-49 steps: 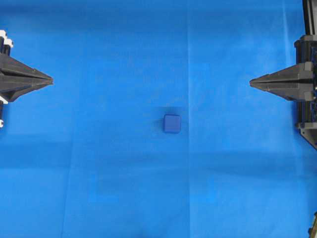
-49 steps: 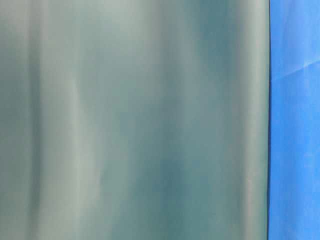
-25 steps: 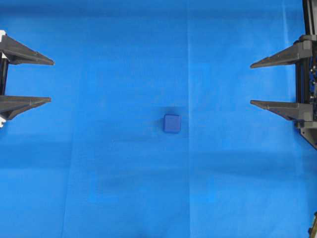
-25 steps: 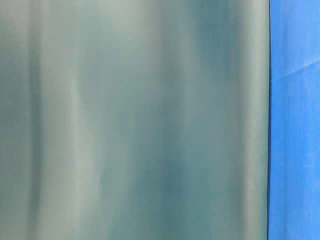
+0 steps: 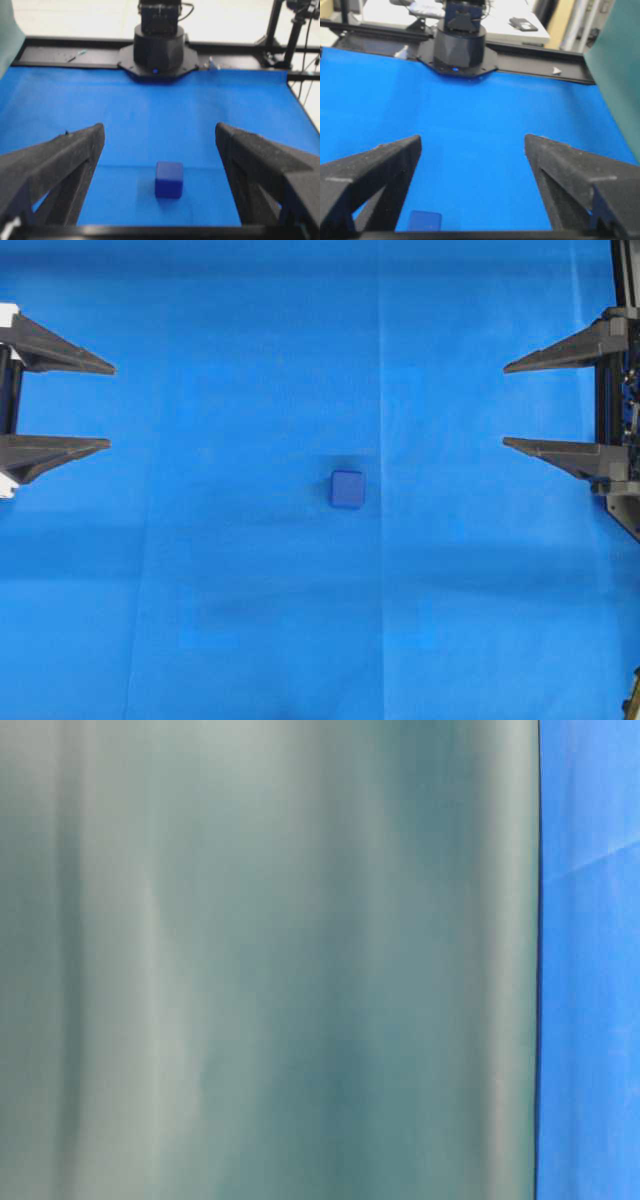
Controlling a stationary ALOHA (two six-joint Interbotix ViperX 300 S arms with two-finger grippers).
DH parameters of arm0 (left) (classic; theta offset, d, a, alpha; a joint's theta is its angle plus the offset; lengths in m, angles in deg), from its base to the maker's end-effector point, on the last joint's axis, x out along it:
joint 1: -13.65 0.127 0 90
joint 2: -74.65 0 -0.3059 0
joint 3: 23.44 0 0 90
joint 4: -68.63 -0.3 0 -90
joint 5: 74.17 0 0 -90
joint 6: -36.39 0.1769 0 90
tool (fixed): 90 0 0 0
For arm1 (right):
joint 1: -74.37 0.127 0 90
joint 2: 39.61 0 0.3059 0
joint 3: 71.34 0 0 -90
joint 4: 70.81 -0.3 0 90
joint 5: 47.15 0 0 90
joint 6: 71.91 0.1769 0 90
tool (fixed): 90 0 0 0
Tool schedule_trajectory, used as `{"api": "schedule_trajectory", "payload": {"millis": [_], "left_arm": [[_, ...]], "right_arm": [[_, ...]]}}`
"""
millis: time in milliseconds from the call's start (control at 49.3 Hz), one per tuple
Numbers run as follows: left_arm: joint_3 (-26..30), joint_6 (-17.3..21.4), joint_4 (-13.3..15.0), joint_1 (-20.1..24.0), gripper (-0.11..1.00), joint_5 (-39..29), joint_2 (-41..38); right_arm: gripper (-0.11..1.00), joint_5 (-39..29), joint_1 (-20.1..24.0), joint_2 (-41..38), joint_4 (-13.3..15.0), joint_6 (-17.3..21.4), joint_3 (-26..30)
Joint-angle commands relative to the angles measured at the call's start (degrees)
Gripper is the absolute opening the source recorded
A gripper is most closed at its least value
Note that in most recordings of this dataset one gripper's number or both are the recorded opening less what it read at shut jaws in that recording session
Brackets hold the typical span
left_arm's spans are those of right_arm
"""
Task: Handover the blue block to the right arm after grasping it with the left arm, then place it in the designated position.
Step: 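Open both grippers at their start positions, then move the open left gripper toward the blue cube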
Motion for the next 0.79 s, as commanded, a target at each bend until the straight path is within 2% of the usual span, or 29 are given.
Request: {"api": "schedule_trajectory", "payload": {"millis": [0,406,771], "left_arm": [[2.3,0.0,0.0,0.0,0.93,2.0,-3.3],[12.1,-1.1,0.2,0.4,0.93,11.6,-22.1],[26.2,-1.2,0.2,0.6,0.93,9.8,-37.4]], "right_arm": [[0.97,0.4,-0.2,-0.6,-0.2,0.1,1.3],[0.97,0.4,-1.1,-0.8,-0.2,0.1,1.3],[0.97,0.5,-1.1,-1.2,-0.2,0.1,1.2]]}}
